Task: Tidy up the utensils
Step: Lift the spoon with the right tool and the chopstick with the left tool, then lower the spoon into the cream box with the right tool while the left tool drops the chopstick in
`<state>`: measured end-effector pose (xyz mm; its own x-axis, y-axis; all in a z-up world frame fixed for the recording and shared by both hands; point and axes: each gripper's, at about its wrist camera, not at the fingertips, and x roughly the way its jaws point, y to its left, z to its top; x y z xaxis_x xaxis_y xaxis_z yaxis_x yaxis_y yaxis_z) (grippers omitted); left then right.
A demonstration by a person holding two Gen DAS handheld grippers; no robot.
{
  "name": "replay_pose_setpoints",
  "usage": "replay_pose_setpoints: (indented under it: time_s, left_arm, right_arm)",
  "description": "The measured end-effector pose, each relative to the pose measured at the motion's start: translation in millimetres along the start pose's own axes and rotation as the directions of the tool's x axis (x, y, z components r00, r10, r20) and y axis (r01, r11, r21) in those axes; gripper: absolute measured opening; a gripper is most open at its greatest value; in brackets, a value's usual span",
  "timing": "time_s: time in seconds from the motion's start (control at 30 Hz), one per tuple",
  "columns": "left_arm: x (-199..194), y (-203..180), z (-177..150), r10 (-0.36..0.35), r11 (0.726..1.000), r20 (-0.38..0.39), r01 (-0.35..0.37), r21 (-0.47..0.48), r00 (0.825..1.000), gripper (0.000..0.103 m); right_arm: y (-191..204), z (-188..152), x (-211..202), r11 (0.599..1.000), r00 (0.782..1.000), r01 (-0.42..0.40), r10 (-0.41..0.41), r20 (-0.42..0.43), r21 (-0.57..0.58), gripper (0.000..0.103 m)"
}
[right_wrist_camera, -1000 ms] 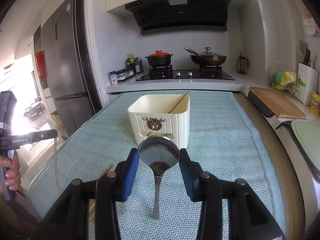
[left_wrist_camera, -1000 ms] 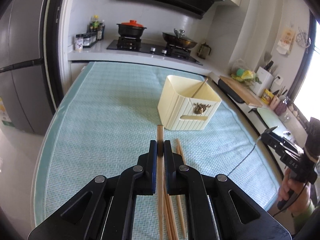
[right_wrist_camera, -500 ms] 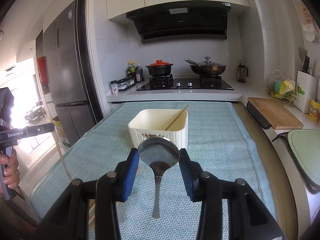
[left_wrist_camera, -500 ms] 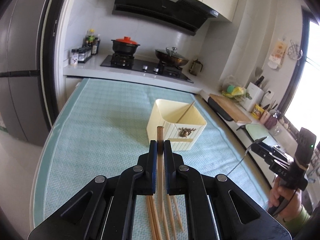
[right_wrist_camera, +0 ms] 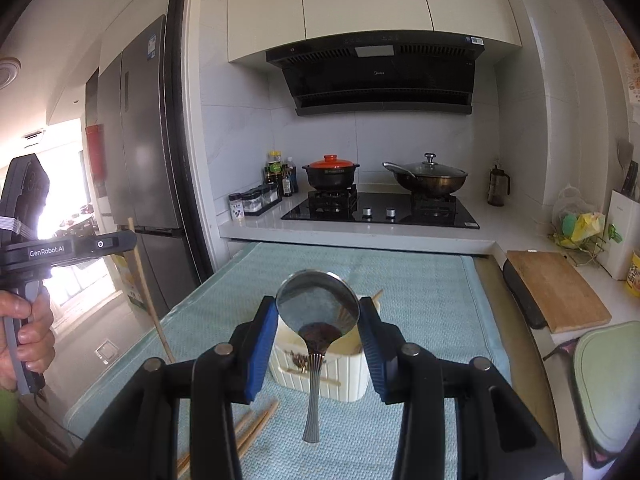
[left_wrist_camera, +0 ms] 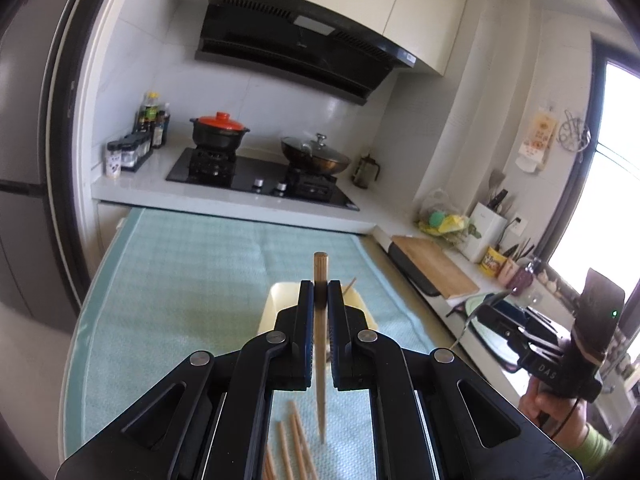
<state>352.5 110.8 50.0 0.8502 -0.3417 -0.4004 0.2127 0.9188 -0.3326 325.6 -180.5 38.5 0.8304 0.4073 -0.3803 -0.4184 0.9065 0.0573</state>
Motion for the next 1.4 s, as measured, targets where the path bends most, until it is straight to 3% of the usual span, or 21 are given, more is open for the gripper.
replay_pose_setpoints:
  time_s: [0.23, 0.43, 0.57, 0.73, 1.0, 1.07, 1.1, 1.2, 1.4]
  left_arm:
    - [37.2, -20.2, 51.6, 0.054, 0.997, 0.097, -0.059, 0.043, 0.994, 0.005]
    - [87.5, -24.7, 57.6, 0.118, 0.989, 0.124, -0.128, 0.076, 0.985, 0.005]
    - [133.0, -14.3, 40.0, 0.138, 0.989, 0.037, -0.14, 0.049, 0.99, 0.005]
    - [179.2, -2.3, 9.8, 0.172, 0.985, -0.087, -0.169, 0.046, 0.981, 0.004]
    - [214.0, 3.4, -12.9, 0.206, 0.979, -0.192, -0.199, 0.054, 0.96, 0.006]
    - [213.5, 2.9, -12.5, 0.212, 0.977, -0.211, -0.204, 0.058, 0.954, 0.016]
    - [209.7, 2.1, -11.0, 0.219, 0.976, -0.212, -0.21, 0.066, 0.952, 0.029]
    - [180.9, 0.4, -3.8, 0.25, 0.967, -0.164, -0.238, 0.091, 0.954, 0.058]
    - [86.2, 7.4, -1.2, 0.241, 0.967, -0.153, -0.222, 0.127, 0.959, 0.069]
  right_arm:
    - [2.6, 51.4, 35.7, 0.999, 0.997, 0.032, -0.03, 0.064, -0.023, 0.042]
    - [-1.1, 51.6, 85.5, 0.998, 0.997, 0.053, -0.051, 0.065, -0.025, 0.042]
    - [-9.3, 31.5, 132.0, 0.999, 0.998, 0.04, -0.04, -0.05, 0.002, 0.042]
    - [-23.2, -2.3, 178.6, 0.997, 0.976, 0.04, -0.026, -0.215, 0.063, 0.042]
    - [-42.2, -21.7, 211.4, 0.991, 0.946, 0.084, -0.048, -0.321, 0.101, 0.042]
    - [-45.2, -17.8, 212.9, 0.99, 0.943, 0.093, -0.053, -0.329, 0.107, 0.046]
    - [-46.0, -14.0, 210.7, 0.99, 0.944, 0.098, -0.059, -0.324, 0.104, 0.054]
    - [-47.7, 0.0, 190.3, 0.991, 0.959, 0.095, -0.066, -0.276, 0.094, 0.056]
    - [-41.9, 15.2, 102.4, 0.998, 0.984, 0.058, -0.054, -0.171, 0.017, 0.056]
